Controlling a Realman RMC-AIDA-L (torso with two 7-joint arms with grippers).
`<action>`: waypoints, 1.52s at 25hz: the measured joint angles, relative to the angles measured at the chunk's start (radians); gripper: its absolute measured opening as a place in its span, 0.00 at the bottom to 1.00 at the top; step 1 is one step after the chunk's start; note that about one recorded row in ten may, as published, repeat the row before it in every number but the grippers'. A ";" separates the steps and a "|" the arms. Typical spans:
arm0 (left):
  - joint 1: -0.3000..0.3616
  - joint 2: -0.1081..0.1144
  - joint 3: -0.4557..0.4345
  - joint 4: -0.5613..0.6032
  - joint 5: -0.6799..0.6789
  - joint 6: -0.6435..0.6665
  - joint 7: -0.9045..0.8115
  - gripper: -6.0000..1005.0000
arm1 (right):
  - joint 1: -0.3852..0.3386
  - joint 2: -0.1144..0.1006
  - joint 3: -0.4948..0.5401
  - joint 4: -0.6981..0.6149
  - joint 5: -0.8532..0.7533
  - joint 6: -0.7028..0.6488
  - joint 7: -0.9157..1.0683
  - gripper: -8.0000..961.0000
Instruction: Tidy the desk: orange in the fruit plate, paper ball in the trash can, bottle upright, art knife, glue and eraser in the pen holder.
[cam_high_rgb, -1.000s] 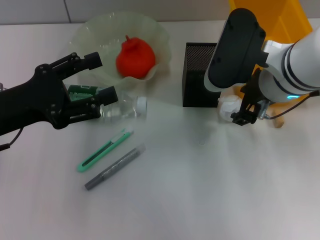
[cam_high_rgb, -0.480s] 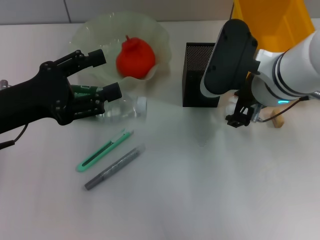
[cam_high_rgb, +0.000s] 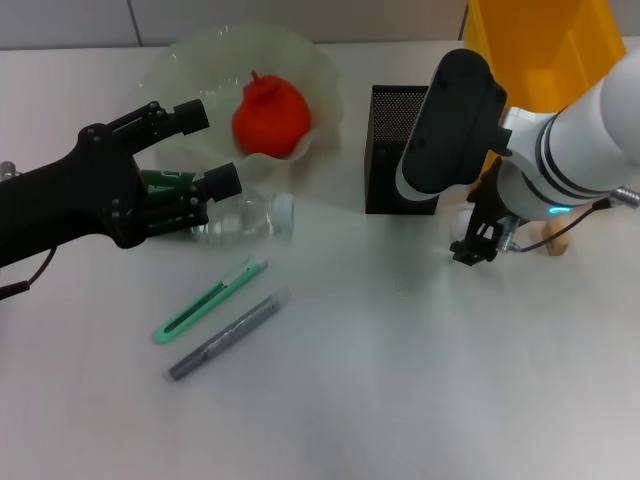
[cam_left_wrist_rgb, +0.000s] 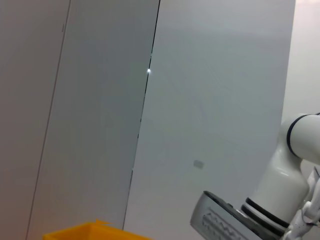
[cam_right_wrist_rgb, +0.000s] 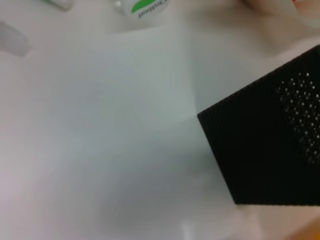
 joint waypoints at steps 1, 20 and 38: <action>0.000 0.000 0.000 0.000 0.000 0.000 0.000 0.86 | 0.000 0.000 0.000 0.000 0.000 0.000 0.000 0.66; 0.013 0.006 -0.010 0.001 0.000 -0.003 0.001 0.86 | -0.053 -0.001 0.019 -0.355 -0.050 -0.236 0.036 0.49; 0.023 0.017 -0.013 0.001 0.008 0.006 0.021 0.86 | -0.191 -0.005 0.484 -0.500 0.082 -0.133 -0.248 0.49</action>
